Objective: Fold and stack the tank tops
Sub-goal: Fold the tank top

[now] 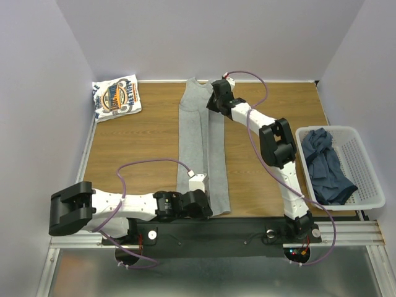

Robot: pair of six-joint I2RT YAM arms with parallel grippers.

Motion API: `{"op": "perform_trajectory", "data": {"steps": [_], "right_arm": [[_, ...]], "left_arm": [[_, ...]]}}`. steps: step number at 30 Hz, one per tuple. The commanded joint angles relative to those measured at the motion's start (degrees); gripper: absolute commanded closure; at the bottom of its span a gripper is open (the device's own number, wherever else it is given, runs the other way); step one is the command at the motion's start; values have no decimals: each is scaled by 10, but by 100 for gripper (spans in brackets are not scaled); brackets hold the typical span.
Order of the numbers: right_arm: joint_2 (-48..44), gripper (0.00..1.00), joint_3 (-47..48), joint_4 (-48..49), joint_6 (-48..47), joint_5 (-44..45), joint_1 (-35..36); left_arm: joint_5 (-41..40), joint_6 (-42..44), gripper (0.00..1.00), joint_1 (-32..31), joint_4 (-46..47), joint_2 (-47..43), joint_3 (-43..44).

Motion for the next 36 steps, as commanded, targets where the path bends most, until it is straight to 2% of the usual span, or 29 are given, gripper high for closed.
{"op": "perform_trajectory", "data": {"steps": [1, 23, 25, 26, 28, 29, 30, 31, 36], "right_arm": [[-1, 100, 27, 17, -1, 17, 10], [41, 99, 71, 3, -2, 15, 24], [43, 98, 74, 4, -2, 13, 24], [44, 93, 74, 3, -2, 10, 26], [45, 87, 80, 3, -3, 6, 26], [43, 81, 81, 3, -5, 5, 27], [44, 78, 83, 3, -6, 4, 27], [43, 76, 87, 3, -7, 1, 28], [30, 49, 96, 2, -22, -7, 28]], "left_arm": [[0, -9, 100, -3, -12, -24, -10], [-2, -22, 100, -6, -16, -41, -26], [-3, -22, 100, -5, -17, -41, -26], [-4, -23, 99, -5, -17, -45, -26], [-14, -26, 90, -5, -20, -50, -25], [-19, -31, 81, -6, -37, -61, -25], [-24, -32, 75, -5, -37, -66, -25], [-36, -33, 65, -6, -48, -79, -25], [-83, -49, 51, -5, -104, -128, -9]]}}
